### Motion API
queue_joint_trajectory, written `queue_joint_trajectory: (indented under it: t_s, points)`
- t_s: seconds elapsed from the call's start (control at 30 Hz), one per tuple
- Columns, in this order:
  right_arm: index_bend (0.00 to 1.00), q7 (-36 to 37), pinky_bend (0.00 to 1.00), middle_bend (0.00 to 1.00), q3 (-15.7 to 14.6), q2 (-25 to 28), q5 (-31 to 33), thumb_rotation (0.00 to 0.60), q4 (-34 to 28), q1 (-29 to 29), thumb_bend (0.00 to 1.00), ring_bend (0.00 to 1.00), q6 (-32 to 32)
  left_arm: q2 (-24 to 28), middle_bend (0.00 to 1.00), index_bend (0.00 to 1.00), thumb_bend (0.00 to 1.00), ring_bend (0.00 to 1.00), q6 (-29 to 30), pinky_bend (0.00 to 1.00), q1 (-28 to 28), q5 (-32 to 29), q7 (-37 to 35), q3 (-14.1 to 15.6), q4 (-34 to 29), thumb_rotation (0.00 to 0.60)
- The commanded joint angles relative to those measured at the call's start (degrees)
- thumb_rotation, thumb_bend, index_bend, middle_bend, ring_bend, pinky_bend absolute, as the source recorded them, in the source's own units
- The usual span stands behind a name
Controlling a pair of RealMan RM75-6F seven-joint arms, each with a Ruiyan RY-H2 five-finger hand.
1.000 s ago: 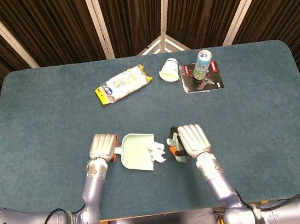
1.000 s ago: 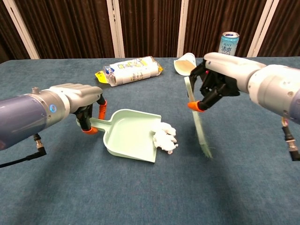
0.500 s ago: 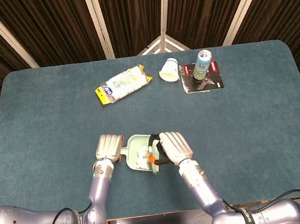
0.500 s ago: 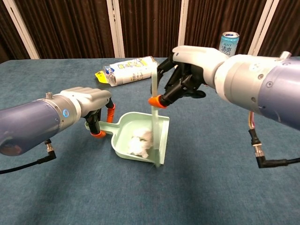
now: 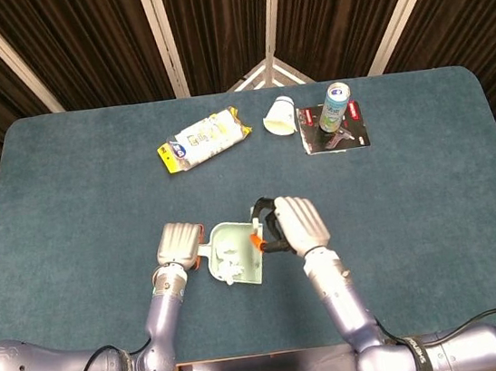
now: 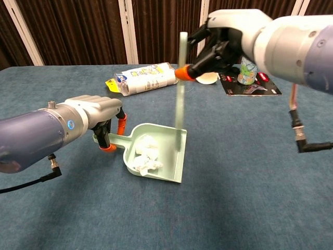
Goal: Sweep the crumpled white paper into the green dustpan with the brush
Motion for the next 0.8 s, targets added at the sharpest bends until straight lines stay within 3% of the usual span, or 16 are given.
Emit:
queue_joint_trajectory:
  t_s: [0.03,0.23,0.3,0.37,0.43,0.57,0.8]
  points:
    - [0.84,-1.9,0.93,0.88,-3.1,1.8,-2.1,0.600,1.8,-1.0,1.00,0.89,1.2,0.1,1.00,0.65,0.54,1.00,0.3,1.00,0.0,0.0,0.1,0.1,-0.1,0.600]
    - [0.84,-1.1,0.93,0.88,-6.3,2.6,-2.0,0.600,3.9,-2.8,1.00,0.89,1.2,-0.2,1.00,0.63,0.53,1.00,1.0,1.00,0.1,-0.1,0.2,0.0,-0.2,0.600]
    - [0.84,-0.5,0.93,0.88,-6.6,2.7,-1.9,0.600,4.7,-3.2,1.00,0.89,1.0,-0.2,1.00,0.53,0.39,1.00,1.1,1.00,0.2,-0.3,0.4,0.1,-0.4,0.600]
    - [0.84,0.1,0.93,0.88,-6.7,3.0,-1.9,0.600,5.4,-3.5,1.00,0.89,0.8,0.1,0.98,0.36,0.12,0.99,1.1,1.00,0.3,-0.6,0.8,0.4,-0.7,0.600]
    - [0.84,0.6,0.93,0.88,-6.6,3.3,-2.1,0.600,5.7,-3.9,1.00,0.89,0.8,0.7,0.96,0.27,0.01,0.97,1.4,1.00,0.4,-0.8,1.5,0.8,-1.3,0.600]
    - [0.84,1.1,0.93,0.88,-7.1,3.8,-3.1,0.600,5.6,-4.5,1.00,0.89,1.1,2.0,0.93,0.16,0.00,0.97,1.9,1.00,0.7,0.0,1.3,1.0,-2.4,0.600]
    - [0.84,1.1,0.93,0.88,-7.3,5.0,-4.6,0.600,5.8,-5.1,1.00,0.89,1.7,6.3,0.92,0.15,0.00,0.96,3.2,1.00,2.1,2.0,-0.7,0.3,-7.1,0.600]
